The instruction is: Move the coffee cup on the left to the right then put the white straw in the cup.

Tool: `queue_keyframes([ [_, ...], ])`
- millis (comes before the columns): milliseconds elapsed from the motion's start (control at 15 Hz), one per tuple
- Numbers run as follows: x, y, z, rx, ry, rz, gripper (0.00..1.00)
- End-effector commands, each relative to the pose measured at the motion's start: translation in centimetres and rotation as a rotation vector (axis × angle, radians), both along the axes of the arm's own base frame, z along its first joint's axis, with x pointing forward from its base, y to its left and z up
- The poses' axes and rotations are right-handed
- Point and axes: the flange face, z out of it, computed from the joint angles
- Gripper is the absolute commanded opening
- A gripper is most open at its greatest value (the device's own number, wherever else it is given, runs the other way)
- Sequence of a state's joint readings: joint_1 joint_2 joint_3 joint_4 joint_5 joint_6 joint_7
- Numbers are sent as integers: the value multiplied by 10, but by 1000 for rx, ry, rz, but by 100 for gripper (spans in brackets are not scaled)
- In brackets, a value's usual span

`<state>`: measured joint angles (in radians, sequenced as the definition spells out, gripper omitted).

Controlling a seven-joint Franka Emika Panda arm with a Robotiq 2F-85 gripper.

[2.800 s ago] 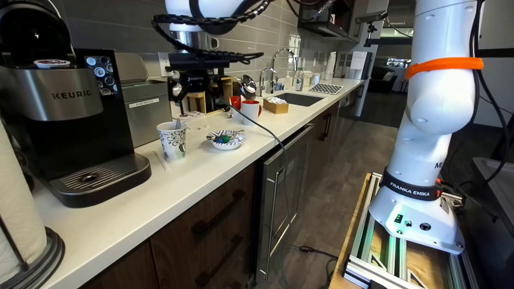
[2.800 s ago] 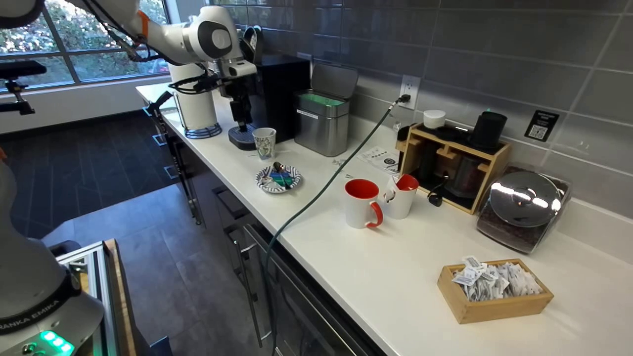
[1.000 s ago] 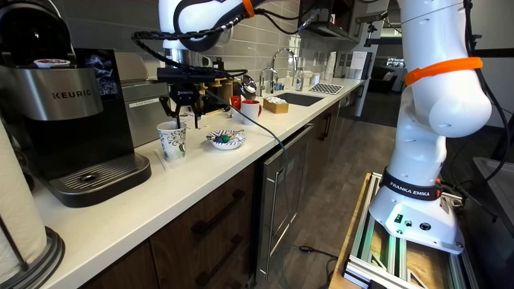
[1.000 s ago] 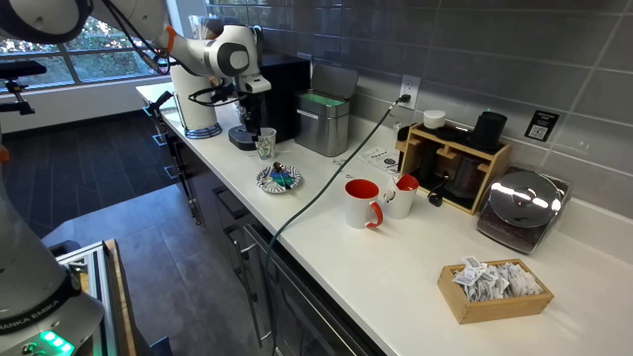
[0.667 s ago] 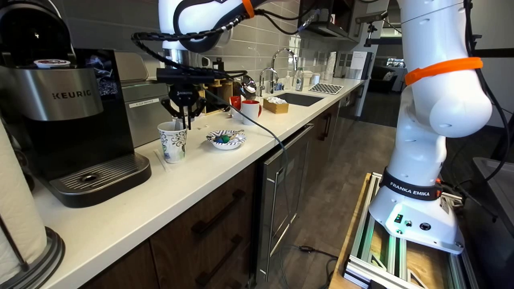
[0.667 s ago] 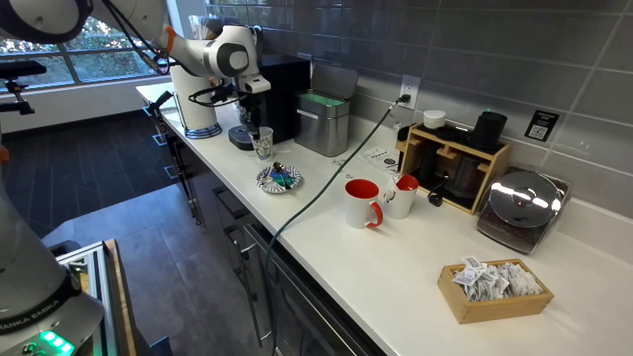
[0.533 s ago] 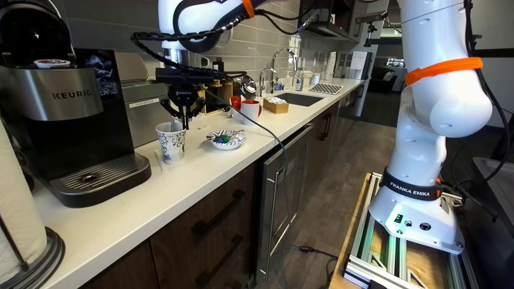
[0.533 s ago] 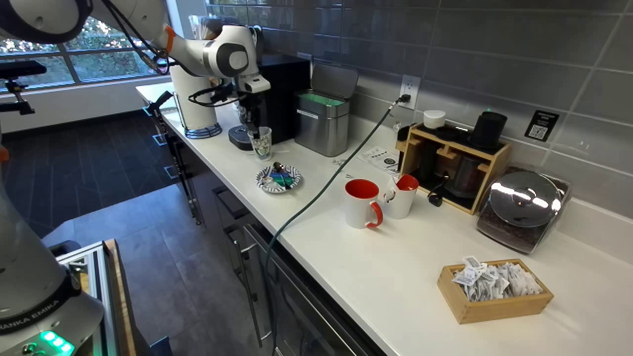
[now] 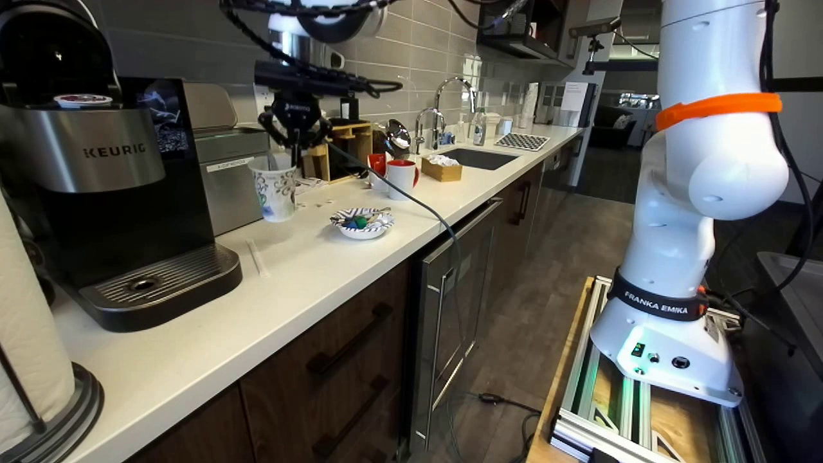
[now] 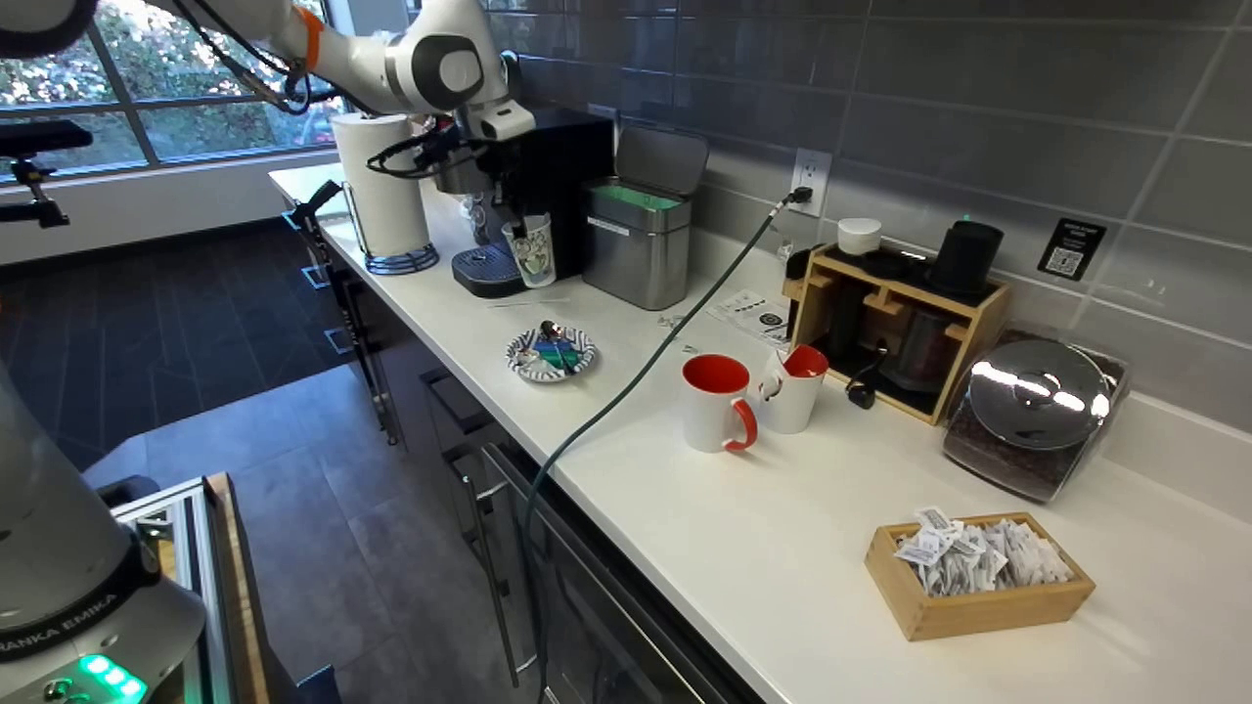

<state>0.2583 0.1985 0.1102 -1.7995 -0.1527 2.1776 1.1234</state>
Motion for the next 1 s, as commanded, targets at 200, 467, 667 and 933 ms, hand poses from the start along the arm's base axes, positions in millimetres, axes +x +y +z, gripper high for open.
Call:
queue_keyframes([
  [200,-31,-96,59,-2,-55,-211,1],
  [467,-26,-129,43,73,-86,-352,1],
  [667,-14,-128,31,128,-133,-399,1],
  [933,-12,-130,31,99,-126,-374,3],
])
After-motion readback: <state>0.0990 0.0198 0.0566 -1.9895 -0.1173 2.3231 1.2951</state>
